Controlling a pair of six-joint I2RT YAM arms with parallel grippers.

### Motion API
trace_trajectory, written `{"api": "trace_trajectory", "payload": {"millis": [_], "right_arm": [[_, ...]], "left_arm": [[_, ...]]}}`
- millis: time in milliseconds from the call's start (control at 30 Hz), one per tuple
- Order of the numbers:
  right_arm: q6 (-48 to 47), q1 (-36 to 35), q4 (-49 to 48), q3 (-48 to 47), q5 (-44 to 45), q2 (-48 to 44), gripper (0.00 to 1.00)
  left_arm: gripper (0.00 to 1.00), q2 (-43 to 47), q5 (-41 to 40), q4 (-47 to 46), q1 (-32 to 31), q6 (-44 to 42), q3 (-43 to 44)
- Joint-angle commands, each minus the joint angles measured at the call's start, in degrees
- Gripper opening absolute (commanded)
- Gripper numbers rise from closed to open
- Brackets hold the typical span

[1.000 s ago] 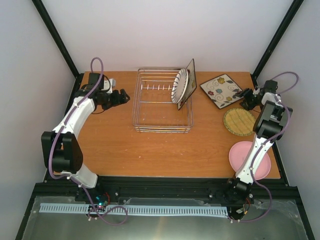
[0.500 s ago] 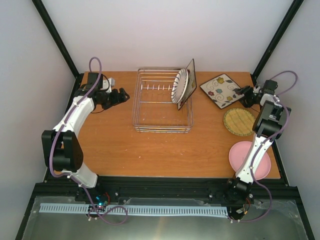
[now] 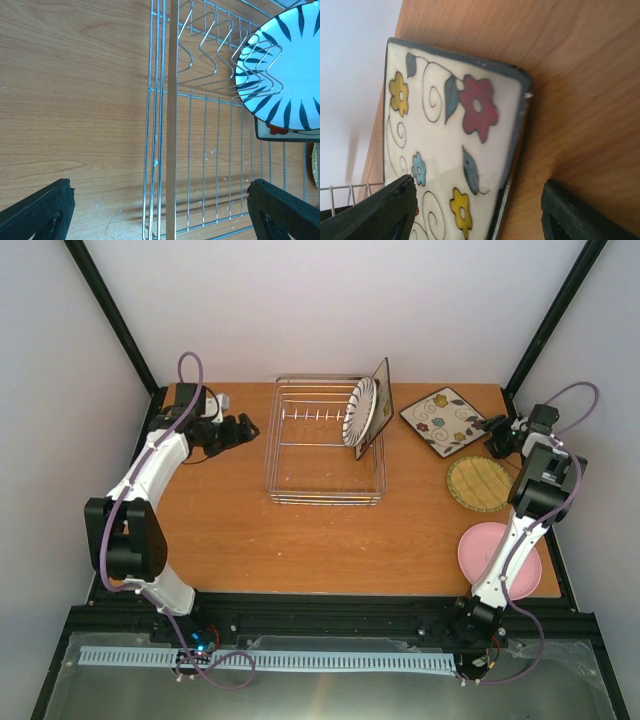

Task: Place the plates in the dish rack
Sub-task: Pick up the plate at the center of the board.

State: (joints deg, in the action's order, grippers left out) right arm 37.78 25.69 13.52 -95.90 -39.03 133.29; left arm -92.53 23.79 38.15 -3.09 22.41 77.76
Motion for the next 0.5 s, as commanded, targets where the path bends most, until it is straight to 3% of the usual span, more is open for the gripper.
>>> {"api": "trace_trajectory", "payload": {"millis": [0, 467], "right_arm": [[0.73, 3.51, 1.79, 3.54, 7.65, 0.03, 0.69], [0.66, 3.01, 1.7, -2.43, 6.2, 6.06, 0.68]], "left_arm": [[0.95, -0.98, 0.54, -0.52, 0.44, 0.36, 2.89], [0.95, -0.48, 0.04, 0.47, 0.43, 0.17, 2.48]]}}
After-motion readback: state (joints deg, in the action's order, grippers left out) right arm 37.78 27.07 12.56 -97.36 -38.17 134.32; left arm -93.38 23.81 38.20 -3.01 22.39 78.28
